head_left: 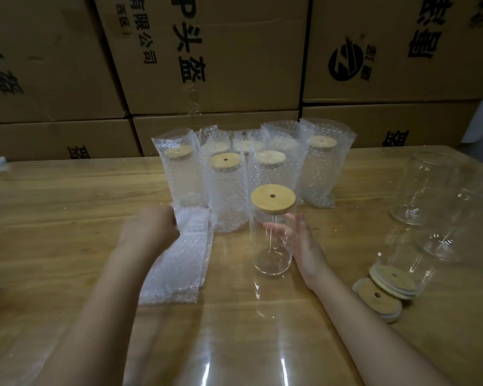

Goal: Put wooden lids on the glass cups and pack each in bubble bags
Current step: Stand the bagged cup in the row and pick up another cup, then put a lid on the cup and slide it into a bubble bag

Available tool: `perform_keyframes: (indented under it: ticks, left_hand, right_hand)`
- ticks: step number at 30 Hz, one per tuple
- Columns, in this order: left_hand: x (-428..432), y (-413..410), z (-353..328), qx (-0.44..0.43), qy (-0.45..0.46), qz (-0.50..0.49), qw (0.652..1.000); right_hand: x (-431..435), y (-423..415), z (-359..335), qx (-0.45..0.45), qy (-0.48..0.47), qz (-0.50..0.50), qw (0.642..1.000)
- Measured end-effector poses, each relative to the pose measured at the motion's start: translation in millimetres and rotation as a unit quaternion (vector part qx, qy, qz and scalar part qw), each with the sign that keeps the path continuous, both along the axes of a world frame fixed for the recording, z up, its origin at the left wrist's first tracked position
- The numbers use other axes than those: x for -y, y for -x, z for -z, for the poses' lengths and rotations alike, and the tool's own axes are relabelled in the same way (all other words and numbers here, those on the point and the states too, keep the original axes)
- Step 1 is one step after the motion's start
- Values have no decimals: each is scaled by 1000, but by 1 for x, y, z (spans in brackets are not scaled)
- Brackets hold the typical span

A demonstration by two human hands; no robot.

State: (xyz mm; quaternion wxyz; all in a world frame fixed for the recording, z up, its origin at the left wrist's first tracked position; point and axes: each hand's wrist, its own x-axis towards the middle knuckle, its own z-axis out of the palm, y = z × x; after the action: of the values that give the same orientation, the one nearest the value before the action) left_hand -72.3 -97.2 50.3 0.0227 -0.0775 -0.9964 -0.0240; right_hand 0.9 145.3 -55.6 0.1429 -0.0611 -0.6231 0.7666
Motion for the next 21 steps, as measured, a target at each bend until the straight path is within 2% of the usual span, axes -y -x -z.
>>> perform_keyframes:
  ticks: [4, 8, 11, 14, 17, 21]
  left_hand:
    - [2, -24, -55, -157, -30, 59, 985]
    - [5, -54, -96, -245, -149, 189, 939]
    - [5, -71, -110, -220, -228, 278, 907]
    - [2, -72, -106, -180, -321, 310, 877]
    - [-4, -64, -95, -155, -452, 307, 823]
    - [-11, -51, -79, -158, -567, 275, 760]
  right_hand:
    - [1, -2, -24, -45, -12, 76, 996]
    - [-1, -9, -64, -146, -109, 94, 979]
    - [0, -11, -89, -156, -225, 31, 961]
    - [0, -7, -109, -55, -354, -24, 933]
    - [3, -5, -118, -11, -381, -54, 923]
    - [7, -7, -121, -78, -330, -40, 940]
